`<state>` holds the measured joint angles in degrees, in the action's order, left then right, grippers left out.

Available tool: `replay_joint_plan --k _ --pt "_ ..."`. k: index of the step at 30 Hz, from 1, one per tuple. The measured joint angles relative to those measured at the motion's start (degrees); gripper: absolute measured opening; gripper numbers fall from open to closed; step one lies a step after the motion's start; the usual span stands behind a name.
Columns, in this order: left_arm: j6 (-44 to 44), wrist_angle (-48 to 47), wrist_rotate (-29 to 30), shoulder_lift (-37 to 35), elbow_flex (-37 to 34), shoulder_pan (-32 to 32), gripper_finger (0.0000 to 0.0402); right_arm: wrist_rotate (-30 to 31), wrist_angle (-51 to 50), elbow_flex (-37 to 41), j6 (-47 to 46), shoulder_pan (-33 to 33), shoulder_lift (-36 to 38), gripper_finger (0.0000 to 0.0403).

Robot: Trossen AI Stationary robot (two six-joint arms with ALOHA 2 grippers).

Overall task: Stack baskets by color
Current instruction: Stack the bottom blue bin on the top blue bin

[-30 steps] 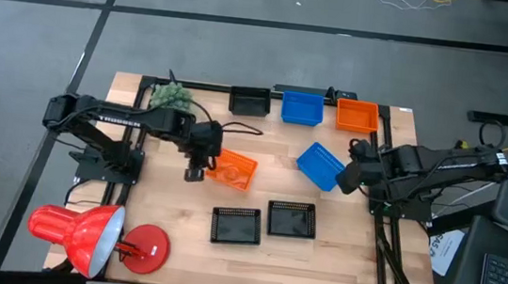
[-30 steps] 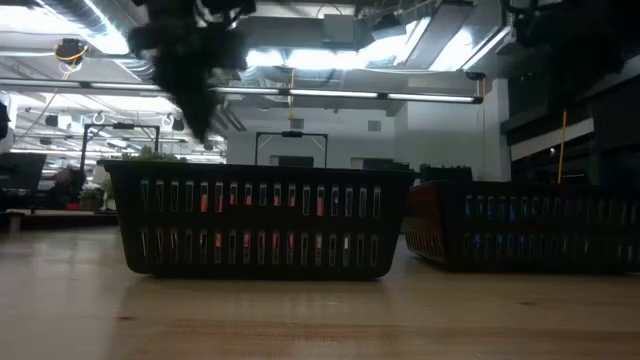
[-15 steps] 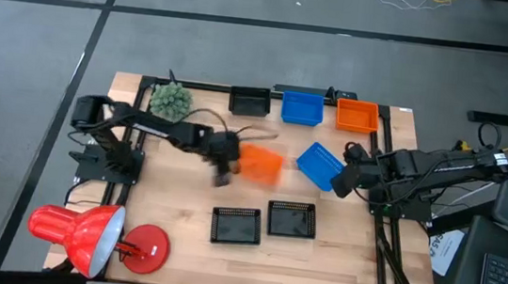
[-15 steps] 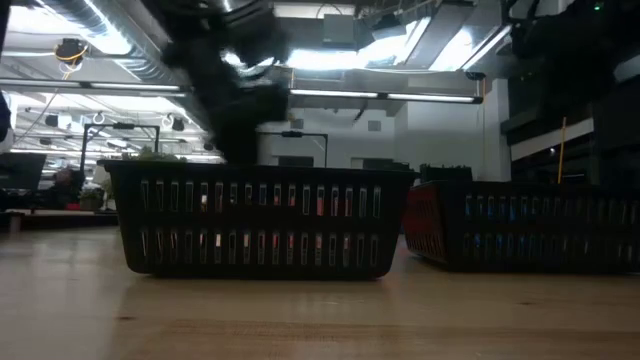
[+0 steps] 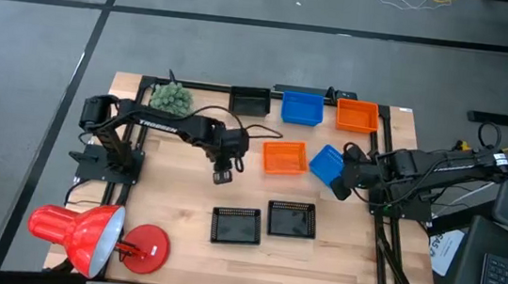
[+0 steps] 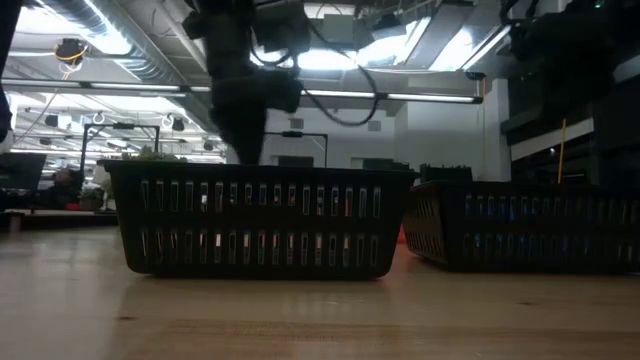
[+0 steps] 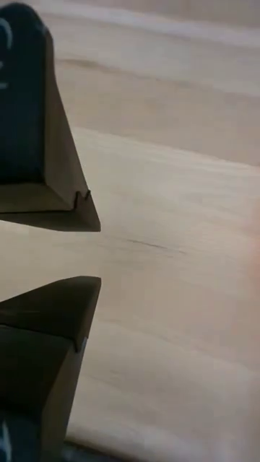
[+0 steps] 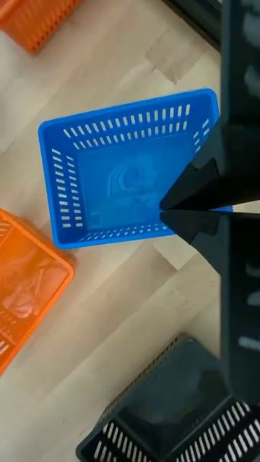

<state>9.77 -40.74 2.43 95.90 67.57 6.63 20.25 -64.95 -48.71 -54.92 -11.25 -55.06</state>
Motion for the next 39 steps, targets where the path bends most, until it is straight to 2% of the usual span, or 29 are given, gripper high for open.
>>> replay_joint_plan --k 4,8,12,16,19,22,27,29,39 --pt "6.05 -6.88 2.41 -1.61 0.0 -1.24 0.0102 -0.43 0.89 0.02 2.37 1.53 -0.01 0.004" --pt "7.17 -12.47 6.9 -5.57 0.0 -3.11 0.0102 2.77 5.92 0.02 11.74 3.18 -0.08 0.009" --pt "7.6 -16.75 10.87 -10.88 0.0 -4.78 0.0102 5.21 10.94 0.0 14.95 4.68 -0.25 0.0139" --pt "6.21 -18.07 15.66 -16.1 -1.83 -6.26 0.0102 5.24 10.54 0.02 16.67 5.46 -0.31 0.0169" --pt "6.43 -17.76 17.62 -19.78 -4.66 -6.59 0.0102 5.69 10.15 0.02 19.27 5.75 -0.31 0.0173" --pt "6.67 -15.89 18.11 -22.34 -7.7 -6.53 0.0102 4.7 10.18 0.02 16.76 6.66 -0.34 0.0169" --pt "6.66 -11.72 18.37 -24.9 -12.28 -5.7 0.0102 -4.43 7.65 0.02 12.74 9.28 -2.72 0.016" --pt "6.79 -10.18 18.62 -24.95 -13.31 -5.27 0.0102 -5.66 8.07 0.02 12.16 9.23 -4.43 0.0157" --pt "6.62 -9.01 18.48 -24.79 -13.84 -4.41 0.0102 -8.19 6.91 0.0 7.38 3.68 -14.08 0.015"
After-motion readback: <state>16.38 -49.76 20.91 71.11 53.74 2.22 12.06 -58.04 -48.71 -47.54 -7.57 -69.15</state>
